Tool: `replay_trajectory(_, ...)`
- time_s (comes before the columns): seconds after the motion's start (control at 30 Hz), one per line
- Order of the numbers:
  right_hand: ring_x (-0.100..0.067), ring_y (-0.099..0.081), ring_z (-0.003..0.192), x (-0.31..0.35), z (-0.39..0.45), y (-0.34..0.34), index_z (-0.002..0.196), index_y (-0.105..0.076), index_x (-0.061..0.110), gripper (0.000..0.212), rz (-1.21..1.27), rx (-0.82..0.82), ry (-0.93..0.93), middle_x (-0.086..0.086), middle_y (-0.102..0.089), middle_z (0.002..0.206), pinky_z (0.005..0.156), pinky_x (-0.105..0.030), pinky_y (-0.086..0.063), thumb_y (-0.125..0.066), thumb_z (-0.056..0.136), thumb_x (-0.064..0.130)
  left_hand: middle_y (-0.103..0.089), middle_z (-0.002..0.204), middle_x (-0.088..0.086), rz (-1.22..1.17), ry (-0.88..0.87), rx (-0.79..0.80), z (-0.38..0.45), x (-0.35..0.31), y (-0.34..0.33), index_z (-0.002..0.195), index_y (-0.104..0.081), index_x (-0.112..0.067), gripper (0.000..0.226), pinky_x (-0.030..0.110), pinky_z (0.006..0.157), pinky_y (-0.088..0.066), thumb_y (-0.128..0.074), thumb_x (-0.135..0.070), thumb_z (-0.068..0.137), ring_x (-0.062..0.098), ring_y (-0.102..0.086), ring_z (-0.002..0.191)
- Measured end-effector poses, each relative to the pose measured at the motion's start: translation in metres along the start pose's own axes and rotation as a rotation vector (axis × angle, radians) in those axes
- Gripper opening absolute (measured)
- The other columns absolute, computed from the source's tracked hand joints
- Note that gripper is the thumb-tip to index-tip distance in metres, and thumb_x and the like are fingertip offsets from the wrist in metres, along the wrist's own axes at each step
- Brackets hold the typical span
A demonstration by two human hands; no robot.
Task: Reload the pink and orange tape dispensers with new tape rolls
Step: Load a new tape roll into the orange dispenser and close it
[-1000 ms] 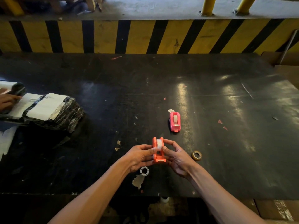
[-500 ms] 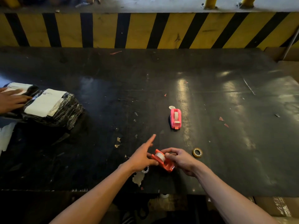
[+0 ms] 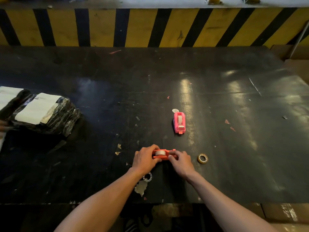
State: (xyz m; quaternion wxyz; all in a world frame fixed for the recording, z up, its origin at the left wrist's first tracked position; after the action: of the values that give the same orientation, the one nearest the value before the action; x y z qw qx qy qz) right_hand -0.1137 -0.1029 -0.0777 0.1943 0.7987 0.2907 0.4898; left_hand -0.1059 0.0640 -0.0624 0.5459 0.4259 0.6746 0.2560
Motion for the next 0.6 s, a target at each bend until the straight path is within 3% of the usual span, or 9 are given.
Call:
replay_trajectory(0.1,-0.034,-0.041,0.127,0.003,0.003,-0.004,0.127,-0.066,0.023,0.036,-0.044,-0.006,-0.035,-0.015,-0.050,0.130,0.108,-0.039,-0.034,-0.050,0.098,0.037,-0.065,0.124,-0.004,0.001,-0.004,0.025,0.008,-0.001,-0.001,0.126,-0.056,-0.032,0.044,0.045,0.107,-0.043,-0.075,-0.039,0.087,0.017,-0.056,0.121)
replay_trajectory(0.23,-0.035,-0.043,0.128,0.007,0.011,-0.011,0.120,-0.071,0.016,0.041,-0.003,-0.024,-0.109,-0.014,-0.051,0.132,0.105,-0.038,-0.037,-0.049,0.098,0.043,-0.065,0.123,-0.002,0.003,-0.003,0.042,0.012,0.000,0.003,0.125,-0.058,-0.031,0.043,0.042,0.101,-0.047,-0.075,-0.036,0.087,0.018,-0.058,0.119)
replay_trajectory(0.33,-0.036,-0.054,0.119,0.008,0.017,-0.013,0.107,-0.077,0.017,0.045,0.060,-0.113,-0.139,-0.015,-0.066,0.119,0.098,-0.037,-0.043,-0.051,0.091,0.051,-0.068,0.119,-0.003,0.024,-0.016,0.044,0.013,-0.001,0.004,0.122,-0.059,-0.030,0.040,0.040,0.095,-0.049,-0.076,-0.036,0.086,0.019,-0.062,0.113)
replay_trajectory(0.47,-0.028,-0.062,0.103,0.016,0.017,-0.007,0.088,-0.079,0.023,0.053,0.050,-0.203,-0.150,-0.007,-0.071,0.103,0.086,-0.038,-0.053,-0.056,0.074,0.068,-0.069,0.119,-0.003,0.037,-0.025,0.055,0.013,-0.003,0.004,0.120,-0.059,-0.029,0.037,0.041,0.093,-0.053,-0.075,-0.036,0.087,0.018,-0.065,0.110)
replay_trajectory(0.6,-0.022,-0.060,0.100,0.023,0.013,-0.005,0.080,-0.076,0.027,0.035,-0.067,-0.254,-0.132,0.001,-0.067,0.105,0.083,-0.042,-0.055,-0.069,0.074,0.061,-0.070,0.113,-0.004,0.035,-0.035,0.042,0.013,-0.003,0.004,0.114,-0.059,-0.029,0.033,0.040,0.087,-0.055,-0.074,-0.040,0.087,0.018,-0.067,0.104)
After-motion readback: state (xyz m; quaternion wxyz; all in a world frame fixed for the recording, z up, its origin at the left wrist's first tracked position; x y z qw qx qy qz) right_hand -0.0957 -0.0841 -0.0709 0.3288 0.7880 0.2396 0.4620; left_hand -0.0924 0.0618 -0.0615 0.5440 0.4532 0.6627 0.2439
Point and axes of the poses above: each hand's wrist, its own z-axis towards the middle knuckle, its own y-axis out of the back of the hand, x = y × z, the point moved 5 cm from there along z, towards the middle knuckle
